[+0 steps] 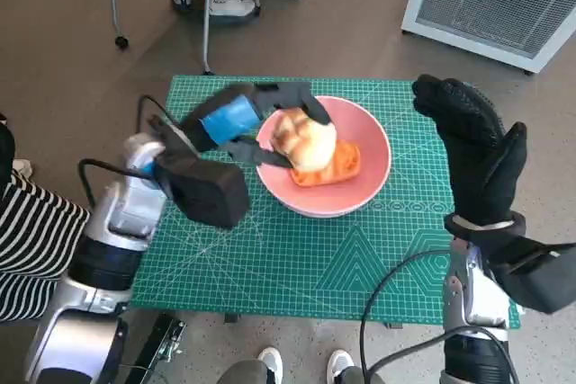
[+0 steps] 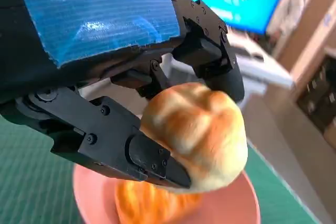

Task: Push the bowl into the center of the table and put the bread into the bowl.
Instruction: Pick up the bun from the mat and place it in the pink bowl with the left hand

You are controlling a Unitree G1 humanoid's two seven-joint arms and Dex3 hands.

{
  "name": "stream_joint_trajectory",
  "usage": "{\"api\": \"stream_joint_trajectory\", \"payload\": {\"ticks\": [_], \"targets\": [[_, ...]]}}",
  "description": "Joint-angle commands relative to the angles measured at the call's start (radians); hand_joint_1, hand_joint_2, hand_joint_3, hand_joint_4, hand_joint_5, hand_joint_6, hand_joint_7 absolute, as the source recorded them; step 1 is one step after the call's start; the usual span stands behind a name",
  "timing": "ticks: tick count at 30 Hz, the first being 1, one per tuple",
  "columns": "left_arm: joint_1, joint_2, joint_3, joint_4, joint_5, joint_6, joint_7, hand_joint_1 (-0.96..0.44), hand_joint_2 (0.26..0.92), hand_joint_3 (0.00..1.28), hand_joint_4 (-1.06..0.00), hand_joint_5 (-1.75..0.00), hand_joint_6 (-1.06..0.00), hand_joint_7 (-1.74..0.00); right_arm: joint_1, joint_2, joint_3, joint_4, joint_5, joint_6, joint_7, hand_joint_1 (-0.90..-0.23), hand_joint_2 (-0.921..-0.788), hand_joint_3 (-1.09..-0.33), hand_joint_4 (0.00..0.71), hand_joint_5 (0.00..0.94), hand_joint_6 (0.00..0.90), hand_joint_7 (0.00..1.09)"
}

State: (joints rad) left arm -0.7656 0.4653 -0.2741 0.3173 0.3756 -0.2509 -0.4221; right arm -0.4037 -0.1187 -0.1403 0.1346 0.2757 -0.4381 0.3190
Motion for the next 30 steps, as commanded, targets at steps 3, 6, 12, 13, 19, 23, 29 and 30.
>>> {"api": "stream_joint_trajectory", "payload": {"ticks": [3,6,12,13,19,23,29,30], "targets": [[-0.013,-0.002,-0.039,0.039,0.032,-0.045,-0.024,-0.3,0.827,0.01,-0.4,-0.01,-0.44,-0.06,0.025,-0.008,-0.004,0.005,0.001,0.007,0.005,-0.684,-0.921,-0.709,0.195,0.0,0.137,0.36],[-0.019,-0.005,-0.048,0.053,0.047,-0.057,-0.018,-0.37,0.839,0.02,-0.35,0.0,-0.42,-0.03,0.024,-0.008,-0.004,0.007,0.0,0.006,0.005,-0.683,-0.921,-0.71,0.195,0.0,0.136,0.36],[-0.03,-0.017,-0.056,0.089,0.064,-0.091,-0.002,-0.47,0.863,0.02,-0.23,0.0,-0.35,0.0,0.024,-0.01,-0.005,0.006,0.001,0.008,0.006,-0.681,-0.921,-0.711,0.194,0.0,0.135,0.36],[-0.031,-0.019,-0.054,0.096,0.062,-0.095,-0.001,-0.47,0.864,0.02,-0.23,0.0,-0.34,0.0,0.024,-0.011,-0.006,0.004,0.002,0.009,0.005,-0.681,-0.921,-0.711,0.194,0.0,0.135,0.36],[-0.037,-0.036,-0.036,0.136,0.039,-0.105,0.006,-0.5,0.885,0.02,-0.14,0.0,-0.25,-0.01,0.02,-0.014,-0.008,0.002,0.002,0.016,0.003,-0.681,-0.921,-0.711,0.194,0.0,0.134,0.36],[-0.032,-0.053,0.002,0.154,-0.009,-0.095,0.006,-0.51,0.892,0.01,-0.11,0.0,-0.21,0.0,0.019,-0.016,-0.01,-0.01,0.004,0.026,-0.001,-0.681,-0.921,-0.711,0.194,0.001,0.135,0.36],[-0.034,-0.067,0.075,0.152,-0.131,-0.059,-0.042,-0.5,0.908,0.01,-0.07,0.0,-0.19,0.0,0.016,-0.019,-0.011,-0.028,0.0,0.036,-0.009,-0.681,-0.921,-0.71,0.197,0.002,0.136,0.36],[-0.034,-0.068,0.085,0.151,-0.151,-0.054,-0.051,-0.5,0.911,0.01,-0.07,0.0,-0.19,0.0,0.015,-0.019,-0.011,-0.03,-0.001,0.038,-0.01,-0.681,-0.921,-0.71,0.198,0.003,0.137,0.36]]}}
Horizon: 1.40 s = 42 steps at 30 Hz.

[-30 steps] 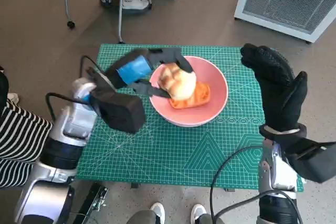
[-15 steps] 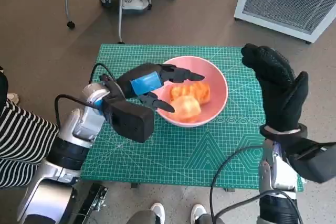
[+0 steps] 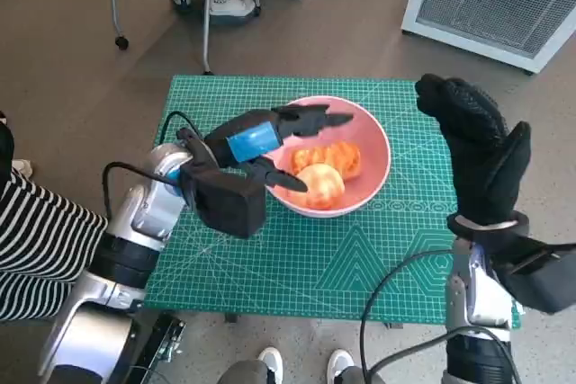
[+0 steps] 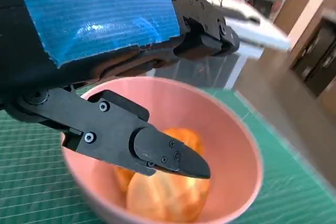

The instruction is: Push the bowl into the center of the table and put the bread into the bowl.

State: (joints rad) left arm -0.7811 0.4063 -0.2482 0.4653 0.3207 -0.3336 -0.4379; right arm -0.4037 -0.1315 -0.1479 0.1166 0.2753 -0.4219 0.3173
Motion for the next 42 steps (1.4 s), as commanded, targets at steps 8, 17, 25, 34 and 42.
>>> {"api": "stream_joint_trajectory", "payload": {"ticks": [8,17,25,34,42], "targets": [[-0.001,-0.055,0.192,-0.033,-0.318,0.091,-0.07,-0.58,0.92,0.1,-0.05,0.0,-0.19,0.0,-0.015,-0.018,-0.008,-0.038,-0.011,0.05,-0.03,-0.679,-0.921,-0.71,0.2,0.003,0.139,0.37],[0.05,-0.196,0.322,-0.071,-0.586,0.074,-0.078,-0.64,0.921,0.28,-0.04,0.0,-0.19,0.0,-0.069,-0.029,-0.003,-0.052,-0.028,0.073,-0.058,-0.689,-0.921,-0.71,0.205,0.005,0.138,0.37],[0.065,-0.282,0.377,-0.015,-0.688,-0.083,-0.145,-0.66,0.921,0.41,-0.03,0.0,-0.2,-0.02,-0.124,-0.034,0.001,-0.035,-0.045,0.077,-0.068,-0.699,-0.921,-0.709,0.21,0.006,0.133,0.37],[0.058,-0.288,0.388,0.076,-0.634,-0.291,-0.145,-0.67,0.921,0.47,-0.05,-0.01,-0.21,-0.03,-0.146,-0.028,0.005,-0.018,-0.051,0.065,-0.057,-0.69,-0.921,-0.704,0.208,0.003,0.136,0.37],[0.076,-0.306,0.384,0.048,-0.678,-0.254,-0.157,-0.68,0.921,0.49,-0.07,-0.02,-0.21,-0.05,-0.144,-0.037,0.002,-0.006,-0.046,0.056,-0.045,-0.688,-0.921,-0.697,0.207,0.002,0.135,0.37]]}}
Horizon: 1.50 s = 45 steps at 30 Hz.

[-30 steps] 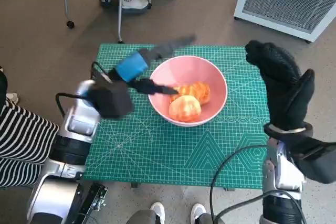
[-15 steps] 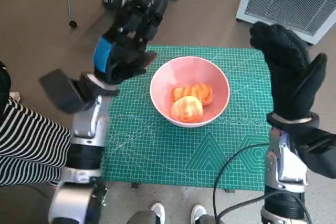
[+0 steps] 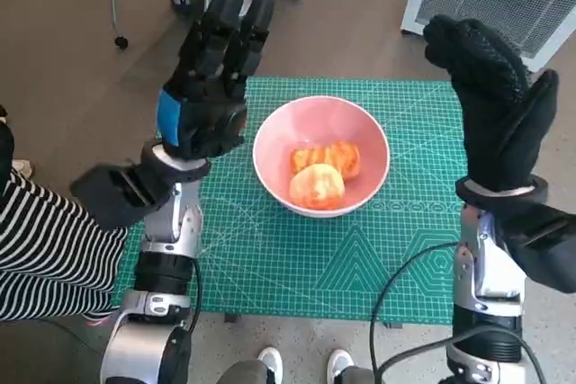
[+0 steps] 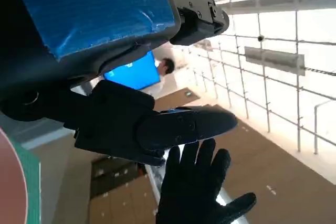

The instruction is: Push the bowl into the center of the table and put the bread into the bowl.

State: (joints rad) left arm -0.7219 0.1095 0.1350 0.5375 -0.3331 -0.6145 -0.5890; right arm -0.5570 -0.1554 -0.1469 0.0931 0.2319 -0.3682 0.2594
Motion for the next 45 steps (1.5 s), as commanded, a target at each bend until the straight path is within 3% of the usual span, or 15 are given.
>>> {"api": "stream_joint_trajectory", "payload": {"ticks": [1,10,22,24,27,45], "targets": [[0.019,-0.01,0.0,-0.029,-0.027,0.033,-0.005,-0.68,0.921,0.49,-0.07,-0.02,-0.21,-0.05,0.01,-0.014,0.001,0.017,-0.002,0.002,0.014,-0.688,-0.921,-0.696,0.207,0.002,0.135,0.37],[0.048,-0.019,-0.015,-0.08,-0.024,0.079,0.008,-0.67,0.921,0.49,-0.07,-0.02,-0.21,-0.06,0.028,-0.017,-0.004,0.005,0.016,0.018,0.028,-0.686,-0.921,-0.697,0.206,0.001,0.137,0.37],[0.067,-0.016,-0.017,-0.1,-0.016,0.084,0.012,-0.66,0.921,0.5,-0.07,-0.01,-0.19,-0.08,0.043,-0.015,0.0,-0.003,0.001,0.031,0.018,-0.69,-0.921,-0.691,0.214,0.004,0.141,0.37],[0.067,-0.015,-0.015,-0.093,-0.019,0.08,0.009,-0.67,0.921,0.5,-0.08,-0.01,-0.09,-0.28,0.044,-0.015,0.0,-0.002,-0.001,0.029,0.017,-0.688,-0.921,-0.69,0.215,0.005,0.143,0.37],[0.069,-0.018,-0.012,-0.086,-0.017,0.07,0.009,-0.67,0.921,0.49,-0.08,-0.01,-0.03,-0.4,0.046,-0.015,0.002,-0.002,-0.006,0.029,0.016,-0.687,-0.921,-0.689,0.216,0.005,0.145,0.37],[0.07,-0.031,-0.002,-0.069,-0.023,0.068,0.013,-0.65,0.921,0.46,-0.12,-0.02,0.0,-0.53,0.053,-0.012,0.011,0.011,-0.027,0.001,0.01,-0.66,-0.921,-0.697,0.218,0.003,0.15,0.37]]}}
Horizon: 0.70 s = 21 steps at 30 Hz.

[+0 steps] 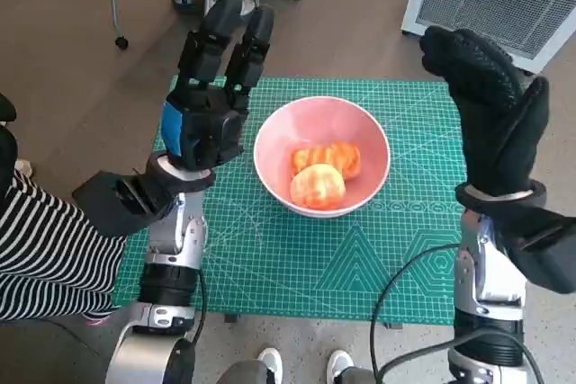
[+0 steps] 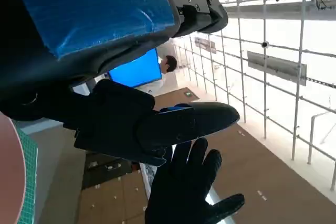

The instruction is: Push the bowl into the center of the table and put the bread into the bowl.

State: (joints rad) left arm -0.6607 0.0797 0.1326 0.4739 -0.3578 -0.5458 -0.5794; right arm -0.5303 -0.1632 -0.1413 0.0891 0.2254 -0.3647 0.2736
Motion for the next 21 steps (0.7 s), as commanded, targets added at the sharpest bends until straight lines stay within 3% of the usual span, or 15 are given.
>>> {"api": "stream_joint_trajectory", "payload": {"ticks": [1,12,17,21], "targets": [[0.01,-0.001,-0.001,-0.01,0.006,0.003,0.008,-0.65,0.921,0.45,-0.12,-0.02,0.0,-0.54,0.028,-0.003,0.007,0.016,-0.024,-0.006,-0.005,-0.659,-0.921,-0.697,0.218,0.003,0.151,0.37],[0.029,0.001,-0.008,-0.051,0.015,0.044,0.039,-0.57,0.921,0.37,-0.12,-0.01,0.0,-0.64,0.031,-0.003,0.007,0.032,-0.026,-0.023,0.003,-0.657,-0.921,-0.694,0.219,0.003,0.144,0.37],[0.039,0.001,-0.008,-0.051,0.038,0.026,0.061,-0.24,0.898,0.26,-0.13,-0.01,0.0,-0.63,0.034,-0.004,0.006,0.038,-0.024,-0.028,0.006,-0.657,-0.921,-0.691,0.22,0.003,0.144,0.37],[0.039,0.0,-0.01,-0.044,0.056,0.011,0.073,-0.11,0.893,0.24,-0.15,-0.02,0.0,-0.63,0.035,-0.003,0.006,0.039,-0.023,-0.03,0.005,-0.657,-0.921,-0.69,0.22,0.003,0.144,0.37]]}}
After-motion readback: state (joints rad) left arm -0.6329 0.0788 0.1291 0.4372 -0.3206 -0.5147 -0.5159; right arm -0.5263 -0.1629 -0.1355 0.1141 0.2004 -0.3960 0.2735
